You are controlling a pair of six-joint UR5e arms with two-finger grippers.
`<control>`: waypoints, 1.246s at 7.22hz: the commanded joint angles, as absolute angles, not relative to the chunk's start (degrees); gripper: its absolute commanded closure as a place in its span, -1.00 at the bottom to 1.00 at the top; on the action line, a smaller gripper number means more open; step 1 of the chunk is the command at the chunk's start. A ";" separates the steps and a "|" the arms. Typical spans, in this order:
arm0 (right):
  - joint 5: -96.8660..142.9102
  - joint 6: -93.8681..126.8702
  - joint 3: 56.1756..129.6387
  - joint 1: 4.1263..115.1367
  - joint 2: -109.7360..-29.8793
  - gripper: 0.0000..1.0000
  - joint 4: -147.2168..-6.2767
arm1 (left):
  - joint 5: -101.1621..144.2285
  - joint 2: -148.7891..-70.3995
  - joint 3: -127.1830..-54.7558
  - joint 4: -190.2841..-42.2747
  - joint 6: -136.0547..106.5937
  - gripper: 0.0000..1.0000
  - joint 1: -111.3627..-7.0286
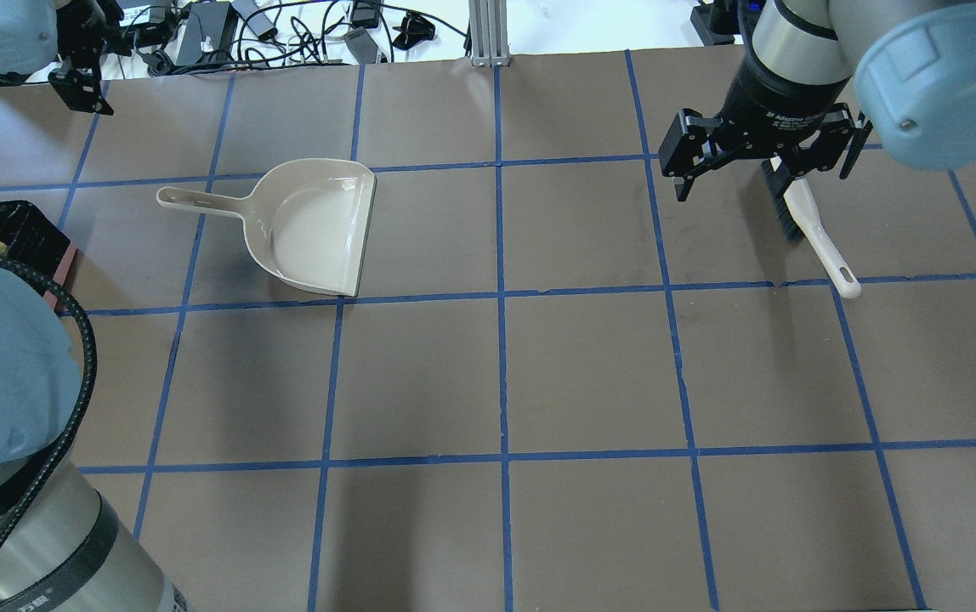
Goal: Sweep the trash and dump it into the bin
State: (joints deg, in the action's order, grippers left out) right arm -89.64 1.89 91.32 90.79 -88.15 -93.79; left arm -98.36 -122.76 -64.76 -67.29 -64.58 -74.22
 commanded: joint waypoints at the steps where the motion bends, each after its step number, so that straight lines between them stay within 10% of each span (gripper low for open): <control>1: -89.74 2.20 91.32 90.79 -88.07 -1.00 -93.78 | -98.44 -118.06 -64.78 -68.11 -55.41 -1.00 -75.40; 9: -89.74 2.29 91.32 90.79 -88.07 -1.00 -93.78 | -100.81 -104.69 -72.40 -83.66 -22.82 -0.98 -88.84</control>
